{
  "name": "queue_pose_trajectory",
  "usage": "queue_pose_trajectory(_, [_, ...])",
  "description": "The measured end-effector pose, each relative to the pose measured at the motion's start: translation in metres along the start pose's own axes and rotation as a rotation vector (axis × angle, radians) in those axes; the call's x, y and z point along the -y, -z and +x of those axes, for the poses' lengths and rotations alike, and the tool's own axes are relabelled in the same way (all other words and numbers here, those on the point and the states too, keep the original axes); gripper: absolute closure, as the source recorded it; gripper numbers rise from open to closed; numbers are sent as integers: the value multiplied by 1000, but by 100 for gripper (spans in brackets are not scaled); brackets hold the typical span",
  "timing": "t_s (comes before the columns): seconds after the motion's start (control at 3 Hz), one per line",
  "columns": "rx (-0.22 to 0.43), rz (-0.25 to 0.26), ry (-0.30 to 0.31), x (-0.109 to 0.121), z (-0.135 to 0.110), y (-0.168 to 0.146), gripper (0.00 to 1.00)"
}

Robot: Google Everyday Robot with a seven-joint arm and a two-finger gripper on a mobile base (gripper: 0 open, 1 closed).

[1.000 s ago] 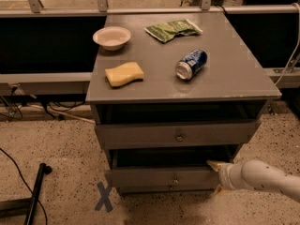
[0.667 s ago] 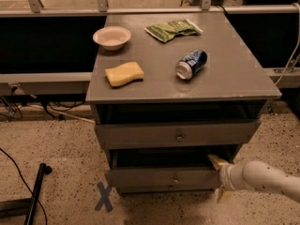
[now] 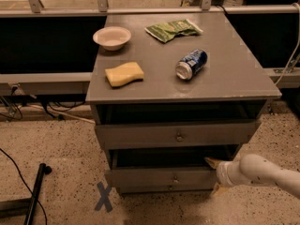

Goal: Open middle drawer

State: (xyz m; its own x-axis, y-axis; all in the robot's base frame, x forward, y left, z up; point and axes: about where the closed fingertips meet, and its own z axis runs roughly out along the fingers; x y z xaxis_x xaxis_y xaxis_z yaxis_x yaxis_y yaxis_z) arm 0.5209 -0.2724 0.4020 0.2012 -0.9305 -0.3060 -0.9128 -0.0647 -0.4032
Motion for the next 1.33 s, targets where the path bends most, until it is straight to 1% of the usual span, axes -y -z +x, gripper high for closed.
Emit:
queue_pose_trajectory(0.33, [24, -43, -19, 3, -1, -2, 37])
queue_pose_trajectory(0.67, [37, -79, -30, -2, -7, 9, 51])
queue_pose_trajectory(1.0, [60, -140, -25, -18, -17, 22, 51])
queue_pose_trajectory(1.33, [102, -177, -23, -27, -21, 48, 47])
